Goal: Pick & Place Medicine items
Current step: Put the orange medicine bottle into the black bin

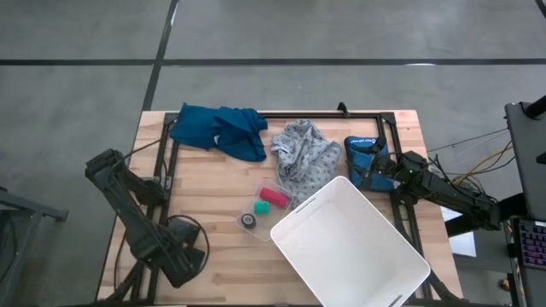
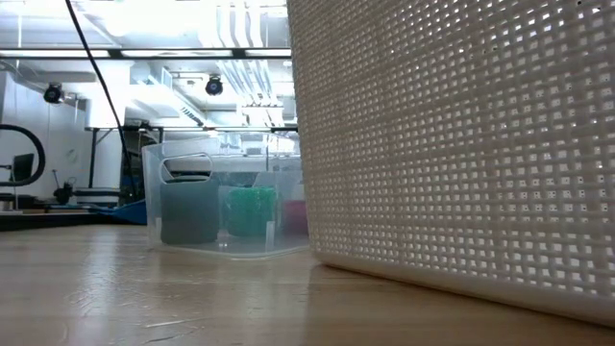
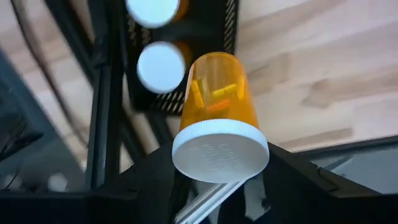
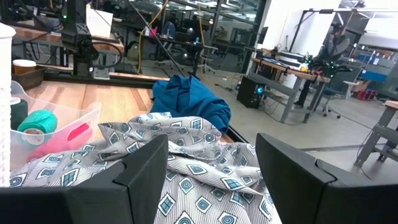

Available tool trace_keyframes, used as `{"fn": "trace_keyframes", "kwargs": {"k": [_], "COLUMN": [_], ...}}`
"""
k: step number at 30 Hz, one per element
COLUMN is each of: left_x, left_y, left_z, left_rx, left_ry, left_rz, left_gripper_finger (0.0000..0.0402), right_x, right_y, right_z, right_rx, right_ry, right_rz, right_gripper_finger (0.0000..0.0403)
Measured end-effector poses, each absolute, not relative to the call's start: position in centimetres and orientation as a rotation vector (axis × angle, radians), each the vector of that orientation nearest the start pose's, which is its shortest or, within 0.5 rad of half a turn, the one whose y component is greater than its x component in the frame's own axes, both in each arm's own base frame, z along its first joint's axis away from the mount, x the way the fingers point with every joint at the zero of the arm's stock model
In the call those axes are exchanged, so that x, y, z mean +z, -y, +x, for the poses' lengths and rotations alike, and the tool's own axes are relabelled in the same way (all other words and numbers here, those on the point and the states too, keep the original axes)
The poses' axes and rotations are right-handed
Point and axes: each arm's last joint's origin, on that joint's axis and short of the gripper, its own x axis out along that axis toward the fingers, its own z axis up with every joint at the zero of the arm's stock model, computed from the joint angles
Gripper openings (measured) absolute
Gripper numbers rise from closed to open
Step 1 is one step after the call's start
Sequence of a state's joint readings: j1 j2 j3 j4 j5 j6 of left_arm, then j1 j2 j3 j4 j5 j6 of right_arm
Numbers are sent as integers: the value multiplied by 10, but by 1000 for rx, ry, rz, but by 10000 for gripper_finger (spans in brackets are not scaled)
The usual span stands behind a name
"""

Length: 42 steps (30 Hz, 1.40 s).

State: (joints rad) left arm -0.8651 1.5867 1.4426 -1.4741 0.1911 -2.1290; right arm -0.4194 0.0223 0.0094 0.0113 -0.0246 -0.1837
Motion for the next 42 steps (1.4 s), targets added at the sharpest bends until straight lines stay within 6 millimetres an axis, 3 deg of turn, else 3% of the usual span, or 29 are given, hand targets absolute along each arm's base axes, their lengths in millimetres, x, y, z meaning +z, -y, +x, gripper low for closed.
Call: {"fn": "trace_keyframes", "kwargs": {"k": [8, 24, 32, 42], "left_x": [273, 228, 212, 204], "left_y": [209, 208, 196, 176], "left_z": [167, 168, 172, 163], "left_rx": [1076, 935, 807, 696], "left_ry": [-1714, -1776, -1849, -1794], "left_rz": [-969, -943, -905, -959], "left_gripper_finger": [230, 230, 230, 230], "right_x": [166, 166, 166, 166], "right_y": [39, 39, 39, 39], "right_z": [90, 90, 90, 90], "right_rx": [-394, -394, -394, -393], "right_ry": [-38, -38, -38, -38], "right_rz": [-183, -182, -181, -182], "right_gripper_finger": [240, 240, 240, 240]}}
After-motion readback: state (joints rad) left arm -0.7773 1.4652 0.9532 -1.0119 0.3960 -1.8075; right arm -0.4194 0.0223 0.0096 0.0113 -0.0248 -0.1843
